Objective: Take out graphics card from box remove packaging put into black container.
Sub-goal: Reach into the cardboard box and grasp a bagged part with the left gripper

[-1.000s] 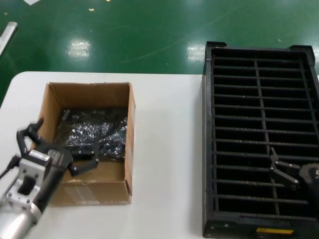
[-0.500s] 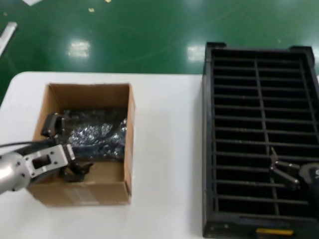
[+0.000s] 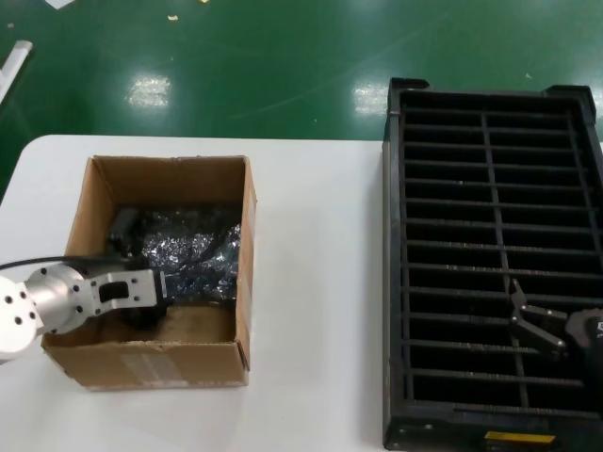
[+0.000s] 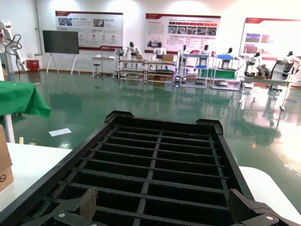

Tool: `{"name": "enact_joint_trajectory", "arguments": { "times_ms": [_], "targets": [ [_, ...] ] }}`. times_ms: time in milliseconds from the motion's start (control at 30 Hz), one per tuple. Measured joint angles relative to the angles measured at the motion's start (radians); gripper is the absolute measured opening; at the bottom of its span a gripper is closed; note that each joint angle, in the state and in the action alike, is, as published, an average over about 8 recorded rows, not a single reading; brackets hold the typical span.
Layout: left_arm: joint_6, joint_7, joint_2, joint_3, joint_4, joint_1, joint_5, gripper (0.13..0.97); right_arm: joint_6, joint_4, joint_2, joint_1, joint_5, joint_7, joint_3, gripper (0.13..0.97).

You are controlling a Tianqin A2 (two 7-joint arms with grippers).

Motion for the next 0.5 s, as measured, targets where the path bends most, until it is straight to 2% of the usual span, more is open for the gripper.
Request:
{"name": "enact_joint_trajectory", "arguments": {
  "times_ms": [167, 333, 500],
  "targets": [
    [-0.025, 0.07, 0.023, 0.013, 0.06, -0.017, -0.017, 0.888, 0.0, 0.0, 0.0, 0.0, 0.0, 0.0, 0.0, 0.966],
    [-0.059, 0.134, 0.043, 0.012, 0.093, -0.024, -0.048, 0.84, 0.0, 0.0, 0.0, 0.0, 0.0, 0.0, 0.0, 0.966],
    [-0.096, 0.194, 0.058, 0.008, 0.116, -0.029, -0.078, 0.739, 0.0, 0.0, 0.0, 0.0, 0.0, 0.0, 0.0, 0.966]
  ]
}}
